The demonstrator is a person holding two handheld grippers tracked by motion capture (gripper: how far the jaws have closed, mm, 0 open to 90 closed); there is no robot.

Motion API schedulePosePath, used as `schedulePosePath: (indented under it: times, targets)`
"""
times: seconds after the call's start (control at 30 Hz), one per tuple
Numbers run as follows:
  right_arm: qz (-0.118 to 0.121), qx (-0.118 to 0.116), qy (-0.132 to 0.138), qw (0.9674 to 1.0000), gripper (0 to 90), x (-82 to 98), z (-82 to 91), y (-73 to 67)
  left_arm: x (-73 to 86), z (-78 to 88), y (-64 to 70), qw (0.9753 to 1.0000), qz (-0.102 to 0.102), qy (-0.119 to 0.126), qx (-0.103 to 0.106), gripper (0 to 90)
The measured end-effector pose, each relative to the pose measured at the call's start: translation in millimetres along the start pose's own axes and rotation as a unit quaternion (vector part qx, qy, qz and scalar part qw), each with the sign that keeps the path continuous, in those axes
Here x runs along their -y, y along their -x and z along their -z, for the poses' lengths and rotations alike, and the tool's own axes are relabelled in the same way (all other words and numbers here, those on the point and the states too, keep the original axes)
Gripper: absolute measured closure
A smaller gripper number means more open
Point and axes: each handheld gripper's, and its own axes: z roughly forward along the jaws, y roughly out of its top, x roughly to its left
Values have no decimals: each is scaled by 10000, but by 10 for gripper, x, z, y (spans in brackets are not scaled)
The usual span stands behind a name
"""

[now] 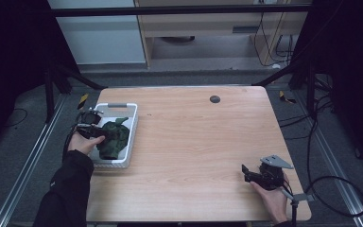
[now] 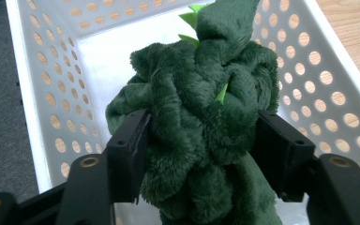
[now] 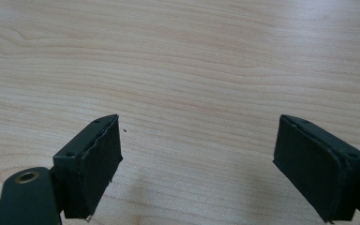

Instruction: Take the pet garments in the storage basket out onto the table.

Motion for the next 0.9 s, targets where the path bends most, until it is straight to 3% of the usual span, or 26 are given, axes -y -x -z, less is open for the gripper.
schedulePosePath:
  times: [0.57, 0.9]
  targets:
    - [22, -27, -49, 10000, 149, 4, -11, -3, 20, -36, -25, 9997, -75, -203, 90, 646]
    - [24, -22, -58, 10000, 148, 4, -12, -3, 5, 42, -9, 9998, -140, -163, 61, 701]
